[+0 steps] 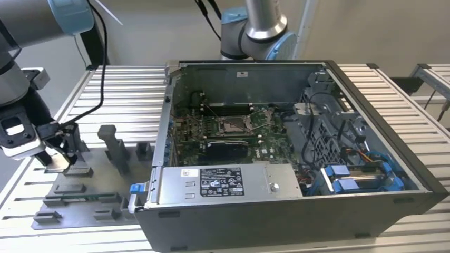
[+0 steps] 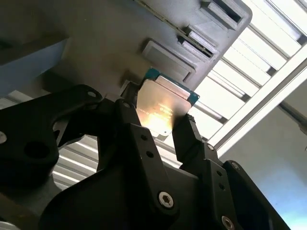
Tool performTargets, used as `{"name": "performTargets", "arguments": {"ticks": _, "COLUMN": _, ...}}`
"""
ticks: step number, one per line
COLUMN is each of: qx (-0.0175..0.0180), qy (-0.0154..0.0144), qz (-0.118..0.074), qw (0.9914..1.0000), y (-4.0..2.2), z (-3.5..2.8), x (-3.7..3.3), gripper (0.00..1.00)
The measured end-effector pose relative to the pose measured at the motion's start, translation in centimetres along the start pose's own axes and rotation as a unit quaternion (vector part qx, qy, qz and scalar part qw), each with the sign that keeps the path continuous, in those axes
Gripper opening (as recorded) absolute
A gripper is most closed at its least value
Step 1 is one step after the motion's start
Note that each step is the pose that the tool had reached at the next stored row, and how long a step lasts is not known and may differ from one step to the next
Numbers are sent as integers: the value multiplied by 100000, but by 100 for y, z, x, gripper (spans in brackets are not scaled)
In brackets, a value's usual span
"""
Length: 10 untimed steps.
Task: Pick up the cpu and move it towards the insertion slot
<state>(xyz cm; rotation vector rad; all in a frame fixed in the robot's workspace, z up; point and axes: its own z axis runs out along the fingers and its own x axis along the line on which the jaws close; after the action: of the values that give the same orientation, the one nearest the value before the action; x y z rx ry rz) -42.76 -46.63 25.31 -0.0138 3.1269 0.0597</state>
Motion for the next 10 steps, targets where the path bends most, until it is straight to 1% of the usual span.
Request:
{"name": "performTargets", "arguments": {"ticks": 3, "qx": 6, "qy": 10, "qz": 7, "qw": 100000, "y": 4, "z": -108, "x": -1, "gripper": 0}}
{"name": "performTargets", "arguments": {"ticks": 10, "qx": 2, "qy": 5, "qz": 8, "qw": 100000, "y": 17, "z": -420, "x": -5, "gripper": 0}}
